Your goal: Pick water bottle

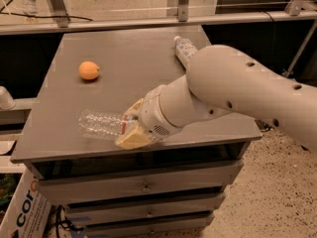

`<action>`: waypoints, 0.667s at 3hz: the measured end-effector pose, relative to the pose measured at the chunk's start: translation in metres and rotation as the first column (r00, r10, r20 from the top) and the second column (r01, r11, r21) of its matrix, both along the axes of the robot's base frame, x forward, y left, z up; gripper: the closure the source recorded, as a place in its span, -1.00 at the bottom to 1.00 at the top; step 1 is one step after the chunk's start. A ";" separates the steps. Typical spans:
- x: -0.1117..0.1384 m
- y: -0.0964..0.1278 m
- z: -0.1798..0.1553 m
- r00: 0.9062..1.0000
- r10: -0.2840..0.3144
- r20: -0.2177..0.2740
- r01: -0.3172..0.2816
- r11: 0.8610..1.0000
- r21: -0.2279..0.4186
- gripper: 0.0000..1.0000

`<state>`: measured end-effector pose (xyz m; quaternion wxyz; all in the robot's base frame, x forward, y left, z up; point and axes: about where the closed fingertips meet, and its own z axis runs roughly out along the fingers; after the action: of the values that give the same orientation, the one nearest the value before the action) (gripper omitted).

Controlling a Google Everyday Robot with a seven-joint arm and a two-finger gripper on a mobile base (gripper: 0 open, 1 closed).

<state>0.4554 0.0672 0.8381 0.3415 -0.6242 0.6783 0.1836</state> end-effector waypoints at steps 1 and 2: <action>0.001 -0.010 0.021 0.999 -0.016 0.035 0.015 0.999 0.030 1.00; 0.006 -0.031 0.045 0.996 -0.041 0.077 0.037 0.998 0.043 1.00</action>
Offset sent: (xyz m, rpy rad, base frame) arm 0.0167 -0.0602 0.0732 0.0613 -0.1225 -0.0751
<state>0.4616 0.0365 0.8831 0.3841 -0.6102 0.6726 0.1667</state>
